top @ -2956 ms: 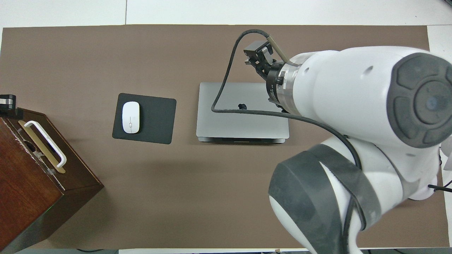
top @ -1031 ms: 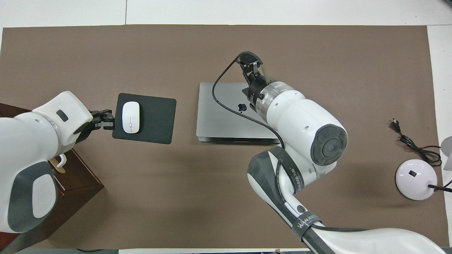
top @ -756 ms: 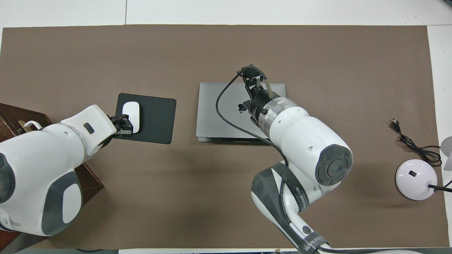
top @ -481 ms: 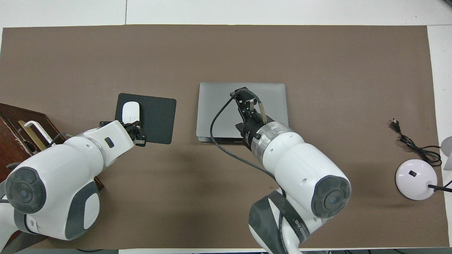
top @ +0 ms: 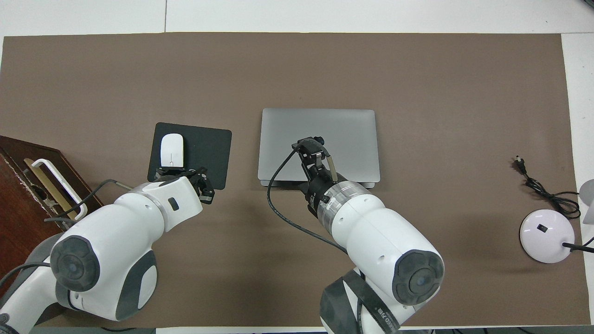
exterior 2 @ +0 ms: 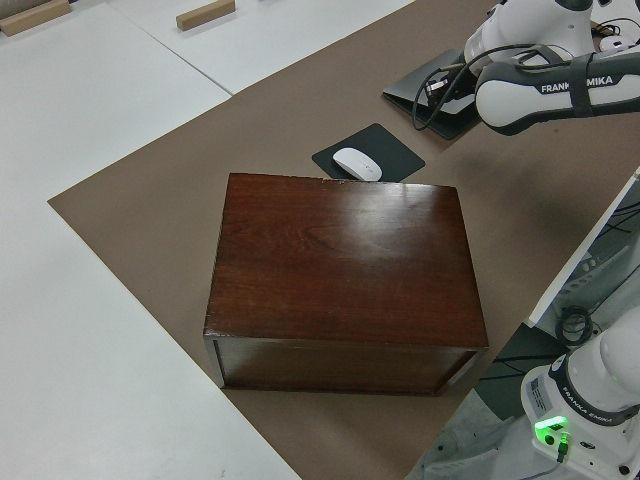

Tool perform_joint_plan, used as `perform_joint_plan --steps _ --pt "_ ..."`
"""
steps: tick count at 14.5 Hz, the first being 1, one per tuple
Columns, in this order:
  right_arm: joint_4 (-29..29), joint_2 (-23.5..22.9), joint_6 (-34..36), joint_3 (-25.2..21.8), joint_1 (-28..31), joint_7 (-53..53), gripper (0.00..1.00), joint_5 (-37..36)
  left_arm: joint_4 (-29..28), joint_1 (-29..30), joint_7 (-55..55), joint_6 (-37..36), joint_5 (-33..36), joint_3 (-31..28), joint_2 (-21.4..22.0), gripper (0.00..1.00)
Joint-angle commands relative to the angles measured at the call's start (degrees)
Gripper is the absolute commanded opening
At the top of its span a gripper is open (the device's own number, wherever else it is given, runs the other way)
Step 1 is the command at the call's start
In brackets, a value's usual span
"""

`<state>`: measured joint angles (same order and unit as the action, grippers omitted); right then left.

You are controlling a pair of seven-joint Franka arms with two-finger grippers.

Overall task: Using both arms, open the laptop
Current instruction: 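Lower the right gripper to the laptop front while the left gripper approaches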

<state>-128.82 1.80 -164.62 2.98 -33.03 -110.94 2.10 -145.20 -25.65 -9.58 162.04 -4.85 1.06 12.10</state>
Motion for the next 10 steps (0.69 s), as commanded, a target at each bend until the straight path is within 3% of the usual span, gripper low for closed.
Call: perform_joint_plan --steps 1,6,10 --pt "-2.13 0.84 -1.57 0.19 0.51 -0.68 1.00 0.19 -2.90 -2.04 -3.25 4.08 -1.04 -0.88 -0.32 0.00" --pt "-3.80 -1.09 -6.75 0.27 0.51 -0.59 1.00 0.19 -4.30 -4.58 -4.30 5.92 -0.95 -0.88 -1.37 0.00" --pt "-5.65 -2.59 -11.15 0.19 0.42 -0.51 1.00 0.19 -5.62 -6.52 -4.39 13.37 -0.86 -0.79 -4.88 0.00"
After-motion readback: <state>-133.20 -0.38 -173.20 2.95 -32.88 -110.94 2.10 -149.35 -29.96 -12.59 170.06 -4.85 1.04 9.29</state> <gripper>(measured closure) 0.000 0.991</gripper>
